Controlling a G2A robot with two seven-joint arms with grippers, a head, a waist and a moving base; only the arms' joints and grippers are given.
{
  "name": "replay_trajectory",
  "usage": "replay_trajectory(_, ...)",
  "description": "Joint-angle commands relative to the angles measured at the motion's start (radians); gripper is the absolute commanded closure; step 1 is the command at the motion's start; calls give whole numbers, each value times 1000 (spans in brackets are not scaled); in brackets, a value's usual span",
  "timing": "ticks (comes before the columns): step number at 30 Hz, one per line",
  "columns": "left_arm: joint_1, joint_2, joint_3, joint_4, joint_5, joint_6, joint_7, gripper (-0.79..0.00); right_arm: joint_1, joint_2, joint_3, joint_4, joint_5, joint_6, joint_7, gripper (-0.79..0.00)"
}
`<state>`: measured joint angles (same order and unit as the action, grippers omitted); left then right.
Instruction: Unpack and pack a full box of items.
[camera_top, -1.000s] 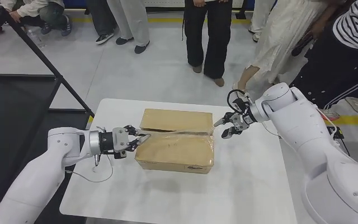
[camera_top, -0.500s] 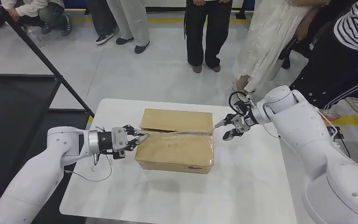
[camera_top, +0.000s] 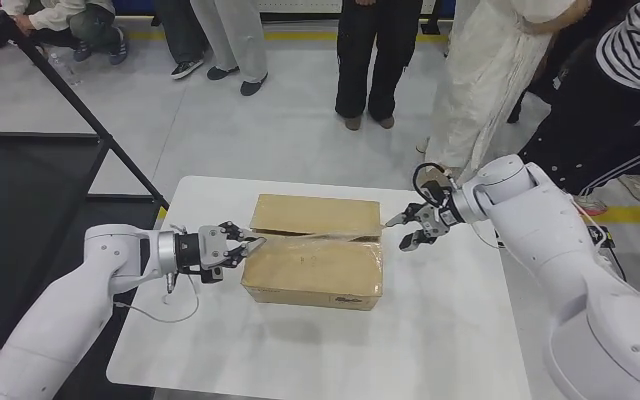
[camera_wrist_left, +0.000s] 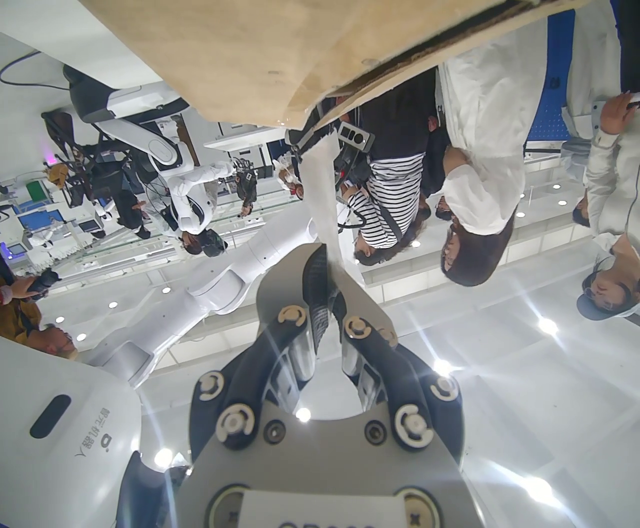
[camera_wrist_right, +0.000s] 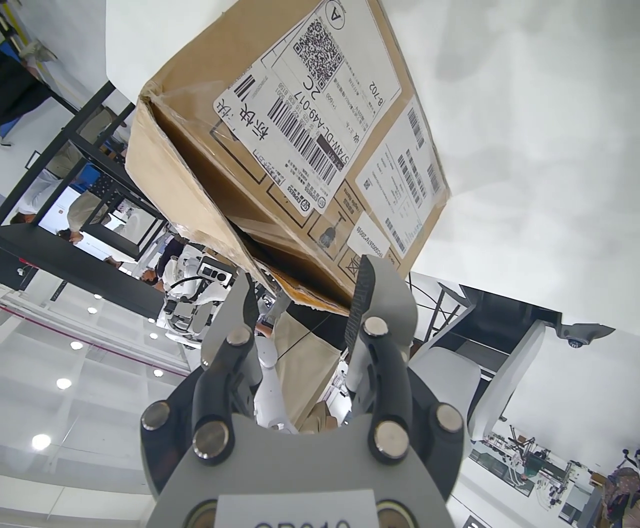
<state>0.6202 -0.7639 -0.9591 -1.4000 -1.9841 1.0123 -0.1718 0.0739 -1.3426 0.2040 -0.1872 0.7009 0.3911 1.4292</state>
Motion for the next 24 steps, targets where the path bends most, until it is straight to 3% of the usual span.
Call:
replay_trajectory(1, -1, 1, -1, 1, 1, 0, -3, 0, 0, 2, 0, -1, 2, 0, 0, -400)
replay_trajectory(13, 4, 7, -2, -1, 4, 0, -14, 0, -1, 15, 8, -11, 19, 1, -2, -397)
replay_trajectory(16, 5, 8, -3, -6, 7, 0, -18, 0, 10, 19, 21, -14, 30, 4, -4, -465)
replay_trajectory(20, 8, 9, -4, -14, 11, 0, -30, 0, 17, 27, 61, -19, 73, -54, -5, -434)
replay_trajectory(23, 12, 11, -1, -24, 13, 0, -46, 0, 19, 32, 85, -39, 94, -102, 4, -760)
replay_trajectory(24, 13, 12, 0, -27, 15, 0, -52, 0, 19, 33, 94, -46, 104, -103, -6, -785)
